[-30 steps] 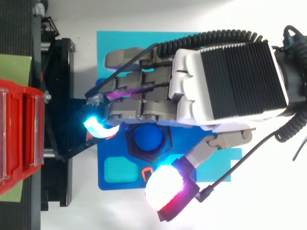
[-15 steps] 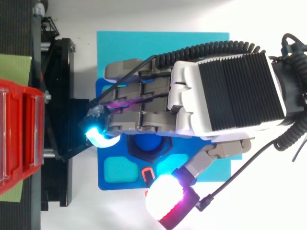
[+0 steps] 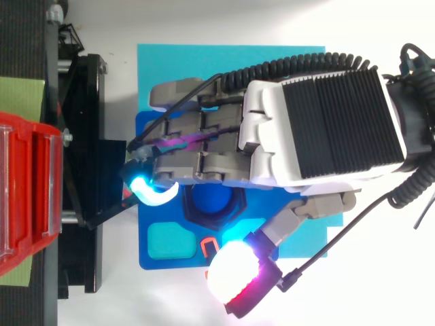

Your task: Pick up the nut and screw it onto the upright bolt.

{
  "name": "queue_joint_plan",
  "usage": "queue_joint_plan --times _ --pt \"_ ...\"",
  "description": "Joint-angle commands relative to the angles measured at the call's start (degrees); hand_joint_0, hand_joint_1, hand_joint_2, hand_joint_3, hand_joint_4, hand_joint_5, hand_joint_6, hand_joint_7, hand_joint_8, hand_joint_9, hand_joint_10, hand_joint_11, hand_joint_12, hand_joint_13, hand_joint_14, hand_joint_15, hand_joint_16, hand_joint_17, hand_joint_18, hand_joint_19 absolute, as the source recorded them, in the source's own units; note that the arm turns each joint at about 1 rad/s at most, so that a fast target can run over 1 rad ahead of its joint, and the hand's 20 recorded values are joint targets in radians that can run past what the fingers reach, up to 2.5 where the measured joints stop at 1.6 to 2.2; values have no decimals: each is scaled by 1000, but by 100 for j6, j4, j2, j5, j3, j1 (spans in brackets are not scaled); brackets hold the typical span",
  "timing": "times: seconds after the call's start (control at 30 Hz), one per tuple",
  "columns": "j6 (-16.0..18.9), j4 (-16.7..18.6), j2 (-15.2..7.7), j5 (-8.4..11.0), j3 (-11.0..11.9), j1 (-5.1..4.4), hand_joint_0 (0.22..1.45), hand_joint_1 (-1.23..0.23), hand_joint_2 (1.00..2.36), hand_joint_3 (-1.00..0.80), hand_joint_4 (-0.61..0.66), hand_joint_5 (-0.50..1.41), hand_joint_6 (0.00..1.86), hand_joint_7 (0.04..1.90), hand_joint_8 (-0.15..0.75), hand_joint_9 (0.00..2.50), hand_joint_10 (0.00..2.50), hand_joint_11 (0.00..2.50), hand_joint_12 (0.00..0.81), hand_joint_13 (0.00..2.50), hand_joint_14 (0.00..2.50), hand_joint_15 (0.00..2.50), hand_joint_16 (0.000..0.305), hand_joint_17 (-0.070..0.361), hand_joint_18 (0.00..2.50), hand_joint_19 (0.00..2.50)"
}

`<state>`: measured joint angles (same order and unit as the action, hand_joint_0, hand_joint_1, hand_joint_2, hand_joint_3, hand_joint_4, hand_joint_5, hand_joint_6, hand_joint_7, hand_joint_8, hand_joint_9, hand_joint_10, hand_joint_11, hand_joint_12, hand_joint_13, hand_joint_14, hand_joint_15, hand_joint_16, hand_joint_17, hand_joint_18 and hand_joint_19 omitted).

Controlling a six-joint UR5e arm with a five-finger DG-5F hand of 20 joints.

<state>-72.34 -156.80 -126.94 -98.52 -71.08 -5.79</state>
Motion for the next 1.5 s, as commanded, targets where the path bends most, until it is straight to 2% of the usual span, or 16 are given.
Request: queue_joint_plan --times 0.0,0.5,0.8,0.97,1.2,1.27,1.3,1.47 --pt "-8 0 3 0 -3 7 530 -241 1000 -500 285 -21 504 1121 265 779 0 0 269 566 0 0 29 65 320 0" --pt "-8 -17 3 -18 -3 34 538 -255 1000 -500 206 19 503 1288 266 897 0 0 240 667 0 0 23 52 387 0" --pt "0 -211 3 -35 -3 104 543 -265 1000 -500 175 42 502 1350 286 1077 0 0 221 743 0 0 20 44 438 0" --pt "0 -246 3 -44 -3 157 546 -272 1000 -500 166 48 502 1364 288 1153 0 0 213 781 0 0 18 41 458 0" --pt "0 -237 3 -185 -3 306 550 -278 1000 -500 140 62 501 1420 286 1237 0 0 203 830 0 0 16 36 493 0" --pt "0 -237 3 -185 -3 306 551 -279 1000 -500 149 62 501 1437 286 1280 0 5 202 843 0 0 16 35 502 0" --pt "0 -220 3 -255 6 359 550 -279 1000 -500 148 63 501 1432 289 1288 0 12 200 849 0 0 15 35 506 0" --pt "9 -246 11 -369 6 447 551 -278 1000 -500 153 63 500 1433 293 1354 2 62 195 879 0 0 15 34 517 0"
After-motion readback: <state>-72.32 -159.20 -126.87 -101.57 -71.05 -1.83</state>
